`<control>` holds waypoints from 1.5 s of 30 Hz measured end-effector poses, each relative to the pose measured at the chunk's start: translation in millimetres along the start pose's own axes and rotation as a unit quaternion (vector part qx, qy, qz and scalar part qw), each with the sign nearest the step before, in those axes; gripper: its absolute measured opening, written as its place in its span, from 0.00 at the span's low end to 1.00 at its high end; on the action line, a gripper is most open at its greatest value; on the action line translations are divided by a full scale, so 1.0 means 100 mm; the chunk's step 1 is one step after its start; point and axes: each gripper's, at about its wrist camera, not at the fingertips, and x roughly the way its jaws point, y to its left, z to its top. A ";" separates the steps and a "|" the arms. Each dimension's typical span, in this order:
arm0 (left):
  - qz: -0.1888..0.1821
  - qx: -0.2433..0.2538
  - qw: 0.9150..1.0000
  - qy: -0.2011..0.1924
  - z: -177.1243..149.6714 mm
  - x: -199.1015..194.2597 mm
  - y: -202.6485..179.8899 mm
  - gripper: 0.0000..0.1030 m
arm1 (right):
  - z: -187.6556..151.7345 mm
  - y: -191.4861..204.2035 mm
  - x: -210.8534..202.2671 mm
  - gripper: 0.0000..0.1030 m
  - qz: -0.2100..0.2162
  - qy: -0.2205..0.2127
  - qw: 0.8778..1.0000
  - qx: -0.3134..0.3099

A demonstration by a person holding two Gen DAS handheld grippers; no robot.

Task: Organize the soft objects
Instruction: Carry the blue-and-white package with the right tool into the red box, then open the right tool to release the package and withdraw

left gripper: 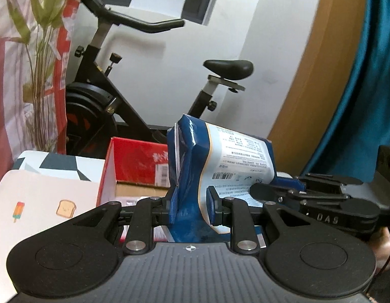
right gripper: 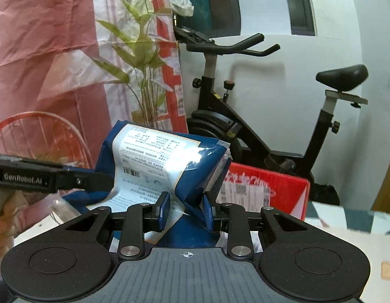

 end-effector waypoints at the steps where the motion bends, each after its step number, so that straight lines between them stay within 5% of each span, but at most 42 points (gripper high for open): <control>1: 0.001 -0.004 1.000 0.001 0.05 0.06 0.05 0.25 | 0.04 0.00 0.08 0.25 -0.001 0.004 1.000 0.000; 9: 0.045 0.011 0.999 0.021 0.37 0.58 0.29 0.25 | 0.32 -0.20 0.86 0.25 -0.007 0.044 0.999 0.015; 23: 0.064 0.020 0.992 0.102 0.36 1.33 0.62 0.25 | 0.12 -0.48 1.90 0.24 -0.036 0.191 0.978 0.071; 33: 0.078 0.043 0.989 0.121 0.29 1.40 0.59 0.25 | -0.02 -0.67 2.21 0.17 -0.046 0.268 0.955 0.121; 45: 0.083 0.054 0.988 0.116 0.29 1.35 0.53 0.25 | 0.02 -0.57 2.30 0.15 -0.011 0.271 0.958 0.090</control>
